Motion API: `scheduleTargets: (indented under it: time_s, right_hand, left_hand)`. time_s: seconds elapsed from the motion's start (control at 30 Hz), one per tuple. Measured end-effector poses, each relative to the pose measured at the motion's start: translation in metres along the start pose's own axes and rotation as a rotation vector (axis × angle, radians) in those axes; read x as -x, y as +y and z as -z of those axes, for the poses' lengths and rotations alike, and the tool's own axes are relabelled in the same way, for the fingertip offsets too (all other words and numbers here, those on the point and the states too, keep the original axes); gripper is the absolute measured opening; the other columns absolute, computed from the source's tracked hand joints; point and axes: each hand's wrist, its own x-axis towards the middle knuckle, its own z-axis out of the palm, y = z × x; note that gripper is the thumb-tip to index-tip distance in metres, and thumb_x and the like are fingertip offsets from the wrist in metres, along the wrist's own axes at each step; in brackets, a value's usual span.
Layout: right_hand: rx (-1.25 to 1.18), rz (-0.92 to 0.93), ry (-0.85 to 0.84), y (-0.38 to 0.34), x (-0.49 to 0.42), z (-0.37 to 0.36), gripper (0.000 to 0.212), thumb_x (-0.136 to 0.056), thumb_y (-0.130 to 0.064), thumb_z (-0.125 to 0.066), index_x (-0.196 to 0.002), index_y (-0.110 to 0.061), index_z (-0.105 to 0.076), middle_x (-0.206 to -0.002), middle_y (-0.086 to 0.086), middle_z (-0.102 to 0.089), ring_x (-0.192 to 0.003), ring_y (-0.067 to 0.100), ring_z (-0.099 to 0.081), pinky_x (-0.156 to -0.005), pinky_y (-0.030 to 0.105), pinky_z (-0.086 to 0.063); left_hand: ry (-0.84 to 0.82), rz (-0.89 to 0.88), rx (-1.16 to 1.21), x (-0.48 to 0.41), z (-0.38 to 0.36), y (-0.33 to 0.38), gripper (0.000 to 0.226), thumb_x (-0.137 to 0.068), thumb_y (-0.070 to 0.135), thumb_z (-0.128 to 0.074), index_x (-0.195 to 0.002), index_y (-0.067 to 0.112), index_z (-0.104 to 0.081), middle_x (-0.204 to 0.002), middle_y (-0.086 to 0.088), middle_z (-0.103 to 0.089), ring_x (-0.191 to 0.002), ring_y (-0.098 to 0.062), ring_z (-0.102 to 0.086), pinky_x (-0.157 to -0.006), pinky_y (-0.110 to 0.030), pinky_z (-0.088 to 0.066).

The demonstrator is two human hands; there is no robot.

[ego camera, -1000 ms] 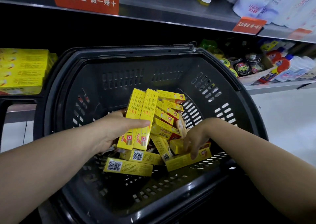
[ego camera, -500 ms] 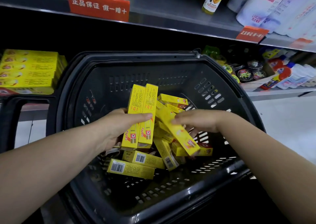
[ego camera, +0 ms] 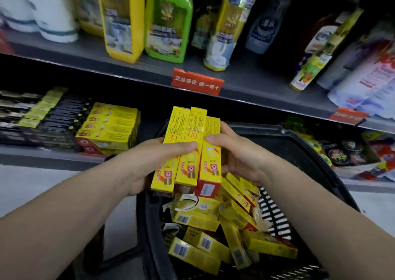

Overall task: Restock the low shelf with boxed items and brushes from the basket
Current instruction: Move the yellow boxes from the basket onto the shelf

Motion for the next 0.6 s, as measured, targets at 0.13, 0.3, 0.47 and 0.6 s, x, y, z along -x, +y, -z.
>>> scheduleTargets:
  time_s: [0.13, 0.3, 0.47, 0.6]
  right_hand:
    - [0.136, 0.01, -0.075, -0.029, -0.026, -0.026, 0.067, -0.061, -0.031, -0.073, -0.122, -0.022, -0.046, -0.103, -0.002, -0.069, -0.088, 0.015, -0.069, -0.061, 0.033, -0.057]
    - [0.356, 0.012, -0.026, -0.047, -0.067, -0.06, 0.046, -0.055, -0.056, -0.067, -0.088, -0.025, -0.057, -0.074, -0.007, -0.07, -0.072, 0.01, -0.067, -0.057, 0.026, -0.051]
    - [0.56, 0.043, 0.152, -0.048, -0.115, -0.089, 0.055, -0.077, -0.064, -0.057, -0.067, -0.012, -0.072, -0.066, 0.001, -0.072, -0.059, 0.008, -0.064, -0.063, 0.019, -0.049]
    - [0.522, 0.137, 0.089, -0.049, -0.149, -0.109, 0.04, -0.083, -0.046, -0.063, -0.084, -0.006, -0.069, -0.064, 0.0, -0.067, -0.052, 0.007, -0.057, -0.046, 0.015, -0.045]
  left_hand:
    - [0.099, 0.02, 0.004, 0.018, 0.037, 0.007, 0.079, -0.042, 0.049, -0.079, -0.113, 0.019, -0.062, -0.095, -0.004, -0.075, -0.088, -0.021, -0.072, -0.072, -0.035, -0.058]
    - [0.228, 0.03, -0.103, 0.028, 0.099, 0.016, 0.114, -0.049, 0.052, -0.085, -0.145, 0.022, -0.032, -0.142, -0.003, -0.049, -0.127, -0.024, -0.048, -0.105, -0.047, -0.038]
    - [0.271, 0.044, -0.094, 0.028, 0.17, 0.014, 0.081, -0.054, 0.036, -0.081, -0.127, 0.016, -0.053, -0.105, -0.011, -0.072, -0.09, -0.034, -0.07, -0.071, -0.046, -0.059]
    - [0.368, 0.055, -0.044, 0.025, 0.208, -0.003, 0.065, -0.05, 0.038, -0.081, -0.108, 0.021, -0.057, -0.087, -0.003, -0.076, -0.08, -0.024, -0.073, -0.069, -0.041, -0.06]
